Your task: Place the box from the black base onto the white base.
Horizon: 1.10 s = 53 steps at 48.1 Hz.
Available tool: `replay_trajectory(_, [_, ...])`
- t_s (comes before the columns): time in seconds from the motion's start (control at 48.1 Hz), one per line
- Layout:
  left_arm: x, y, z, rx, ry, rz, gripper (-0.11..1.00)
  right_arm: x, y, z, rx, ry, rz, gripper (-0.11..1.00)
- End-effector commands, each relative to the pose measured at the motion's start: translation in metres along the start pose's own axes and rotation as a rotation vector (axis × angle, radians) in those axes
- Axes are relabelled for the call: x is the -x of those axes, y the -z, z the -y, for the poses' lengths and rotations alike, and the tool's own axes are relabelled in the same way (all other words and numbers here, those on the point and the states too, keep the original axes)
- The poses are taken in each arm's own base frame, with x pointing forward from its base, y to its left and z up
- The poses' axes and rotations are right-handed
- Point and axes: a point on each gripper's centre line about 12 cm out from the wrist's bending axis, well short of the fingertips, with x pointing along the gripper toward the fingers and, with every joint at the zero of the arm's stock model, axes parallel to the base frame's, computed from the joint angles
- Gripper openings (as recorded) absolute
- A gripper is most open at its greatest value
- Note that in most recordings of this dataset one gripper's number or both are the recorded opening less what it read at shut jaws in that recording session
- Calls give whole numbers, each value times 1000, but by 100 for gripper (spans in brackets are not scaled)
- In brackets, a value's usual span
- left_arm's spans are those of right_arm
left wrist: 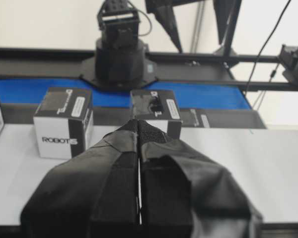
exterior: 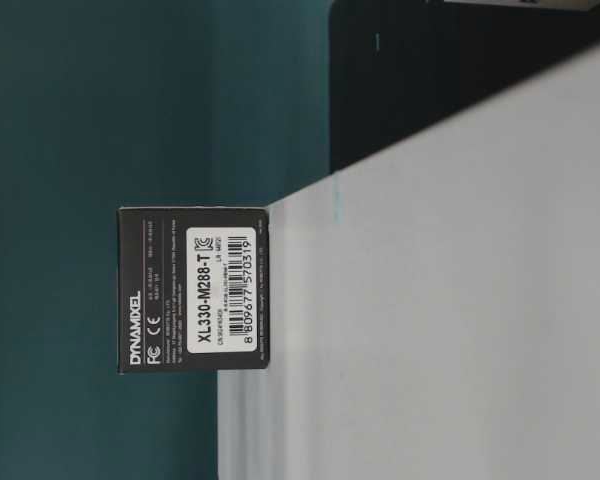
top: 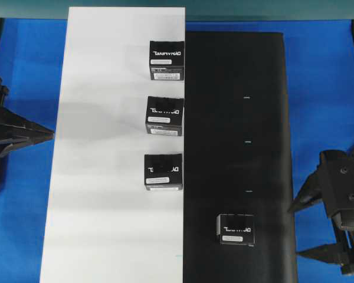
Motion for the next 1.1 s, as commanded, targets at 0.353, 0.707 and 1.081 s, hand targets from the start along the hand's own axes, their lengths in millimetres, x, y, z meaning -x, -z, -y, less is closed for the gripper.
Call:
replay_trajectory(0.353, [-2,-11,0,0,1,25,-5,38,-1,23,14,92,163,100])
replay_trajectory(0.707, [-2,-11,0,-2,1,25,-5,74,3,44,34,187,248,100])
replay_trajectory(1.081, [-3,-11,0,-2,1,23,-5,97,3,58,26,219,358,100])
